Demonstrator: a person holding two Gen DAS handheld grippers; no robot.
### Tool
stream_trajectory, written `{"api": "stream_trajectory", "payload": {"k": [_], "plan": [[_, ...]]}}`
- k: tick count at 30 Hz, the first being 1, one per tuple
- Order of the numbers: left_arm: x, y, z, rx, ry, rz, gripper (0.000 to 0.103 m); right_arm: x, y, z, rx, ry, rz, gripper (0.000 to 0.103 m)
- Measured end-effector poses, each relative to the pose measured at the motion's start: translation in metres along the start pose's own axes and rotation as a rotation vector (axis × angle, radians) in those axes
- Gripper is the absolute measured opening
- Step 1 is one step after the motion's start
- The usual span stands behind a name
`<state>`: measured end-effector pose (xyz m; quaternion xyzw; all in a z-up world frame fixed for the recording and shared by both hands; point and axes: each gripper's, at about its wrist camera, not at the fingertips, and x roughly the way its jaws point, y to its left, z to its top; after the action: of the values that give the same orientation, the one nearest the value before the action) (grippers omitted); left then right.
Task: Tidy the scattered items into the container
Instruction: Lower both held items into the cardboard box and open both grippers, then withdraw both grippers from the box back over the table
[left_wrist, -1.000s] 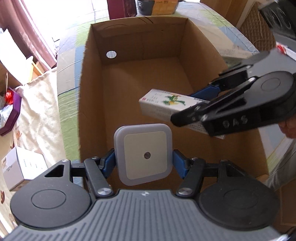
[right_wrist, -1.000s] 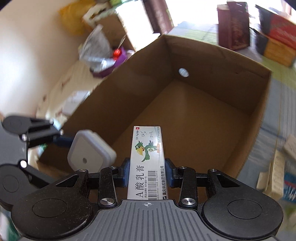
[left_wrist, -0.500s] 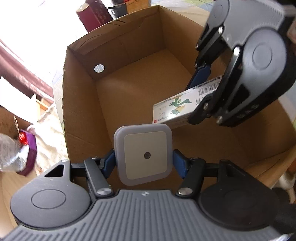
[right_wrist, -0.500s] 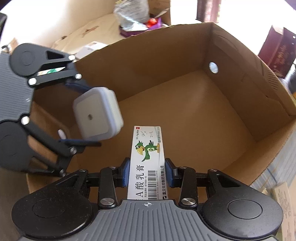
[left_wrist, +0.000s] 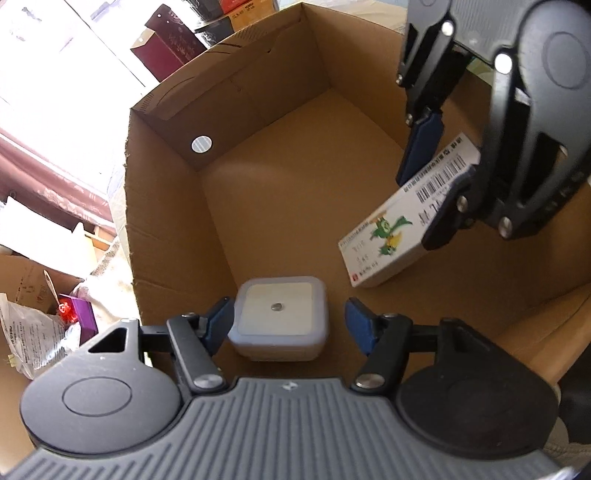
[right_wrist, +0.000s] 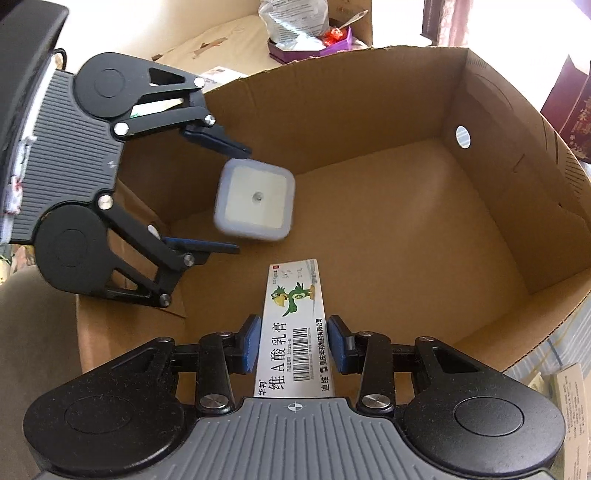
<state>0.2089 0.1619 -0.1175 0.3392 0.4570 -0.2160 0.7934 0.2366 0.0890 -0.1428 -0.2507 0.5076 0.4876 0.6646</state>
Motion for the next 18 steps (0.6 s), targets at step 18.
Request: {"api": "stream_trajectory", "payload": {"k": [18], "plan": [[-0.025,0.000,0.015,0.052,-0.104,0.069,0.096,-0.037,0.022,-0.009,-0.036,-0.092,-0.017,0.074]]}}
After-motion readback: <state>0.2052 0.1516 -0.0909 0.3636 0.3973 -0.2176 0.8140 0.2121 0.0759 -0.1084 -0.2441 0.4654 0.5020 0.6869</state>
